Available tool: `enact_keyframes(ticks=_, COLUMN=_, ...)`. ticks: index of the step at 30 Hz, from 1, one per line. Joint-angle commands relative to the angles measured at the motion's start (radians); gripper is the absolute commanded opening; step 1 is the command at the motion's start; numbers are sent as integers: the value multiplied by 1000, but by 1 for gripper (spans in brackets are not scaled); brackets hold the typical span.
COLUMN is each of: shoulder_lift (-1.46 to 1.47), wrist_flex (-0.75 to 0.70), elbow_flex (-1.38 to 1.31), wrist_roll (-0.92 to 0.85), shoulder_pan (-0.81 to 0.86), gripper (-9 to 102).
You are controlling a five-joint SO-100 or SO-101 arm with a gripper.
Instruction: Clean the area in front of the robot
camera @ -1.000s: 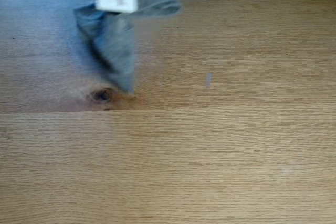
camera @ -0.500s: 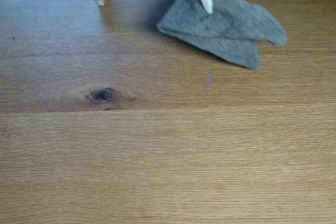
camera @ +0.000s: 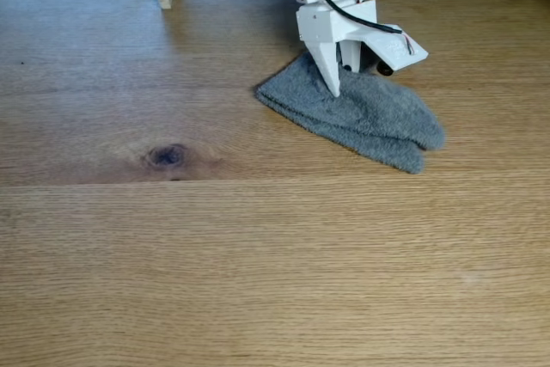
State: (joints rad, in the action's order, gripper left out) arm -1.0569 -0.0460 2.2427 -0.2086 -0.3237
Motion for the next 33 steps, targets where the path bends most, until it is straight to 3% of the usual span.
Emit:
enact_keyframes(ticks=1, shoulder_lift=46, wrist_flex=173, elbow_flex=-37, wrist_roll=3, shoulder_pan=34, gripper=0)
enact_keyframes(ticks=4, shoulder_lift=133, wrist_flex=267, elbow_flex=-92, wrist_roll=3, shoulder_pan=52, gripper=0)
enact_keyframes(ticks=8, shoulder_lift=249, wrist_flex=282, elbow_flex=-285, wrist_roll=29, shoulder_pan=107, gripper=0)
enact_keyframes(ticks=23, shoulder_lift=557, wrist_flex=-147, elbow_flex=-1312, wrist_roll=155, shoulder_pan=301, gripper=0)
enact_keyframes(ticks=28, shoulder_lift=561, wrist_flex=-261, elbow_flex=-1491, wrist_roll=210, shoulder_pan=298, gripper=0)
enact_keyframes(ticks=33, shoulder_lift=505, wrist_flex=-279, elbow_flex=-1526, wrist_roll=262, shoulder_pan=319, gripper=0)
